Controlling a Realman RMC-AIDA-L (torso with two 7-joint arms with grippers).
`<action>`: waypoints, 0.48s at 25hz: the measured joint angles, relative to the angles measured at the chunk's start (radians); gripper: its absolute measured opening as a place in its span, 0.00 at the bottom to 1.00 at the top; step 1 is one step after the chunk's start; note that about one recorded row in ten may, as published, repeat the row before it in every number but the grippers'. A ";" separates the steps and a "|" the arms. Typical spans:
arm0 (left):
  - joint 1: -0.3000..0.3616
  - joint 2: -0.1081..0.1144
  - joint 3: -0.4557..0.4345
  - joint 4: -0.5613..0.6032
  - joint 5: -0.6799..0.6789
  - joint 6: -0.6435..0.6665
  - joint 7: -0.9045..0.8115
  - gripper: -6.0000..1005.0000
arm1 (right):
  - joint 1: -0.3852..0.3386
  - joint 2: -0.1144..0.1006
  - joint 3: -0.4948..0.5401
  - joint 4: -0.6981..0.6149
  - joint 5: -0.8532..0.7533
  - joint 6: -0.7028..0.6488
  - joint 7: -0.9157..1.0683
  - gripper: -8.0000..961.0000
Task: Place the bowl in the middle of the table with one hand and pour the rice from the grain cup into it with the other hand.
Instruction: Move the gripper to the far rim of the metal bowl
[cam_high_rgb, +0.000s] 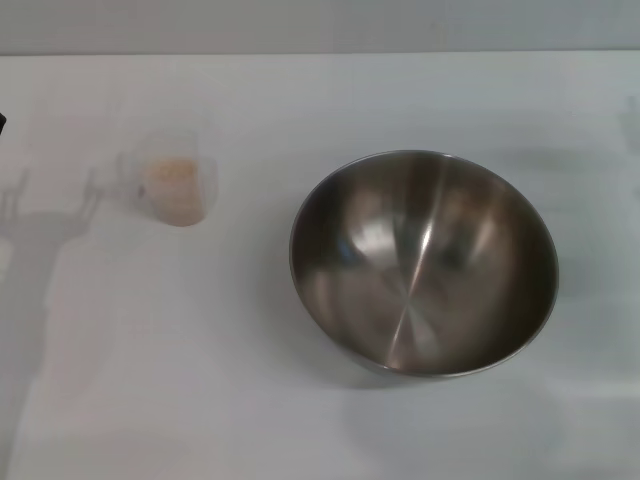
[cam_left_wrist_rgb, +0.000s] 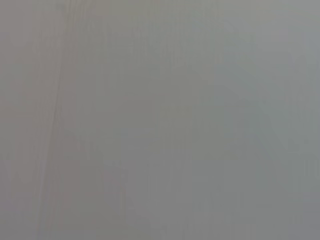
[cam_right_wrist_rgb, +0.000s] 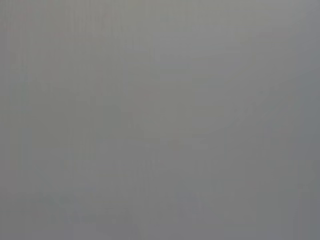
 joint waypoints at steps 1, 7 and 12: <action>0.000 0.000 0.000 0.000 0.000 0.003 0.000 0.84 | -0.001 0.000 0.000 -0.001 0.000 0.000 0.000 0.81; 0.001 0.000 0.000 0.000 0.000 0.006 0.000 0.84 | -0.003 0.000 0.000 -0.001 0.001 0.000 0.000 0.81; 0.002 0.000 0.000 0.000 0.000 0.005 0.000 0.84 | -0.003 0.000 0.000 0.000 0.001 0.000 0.000 0.81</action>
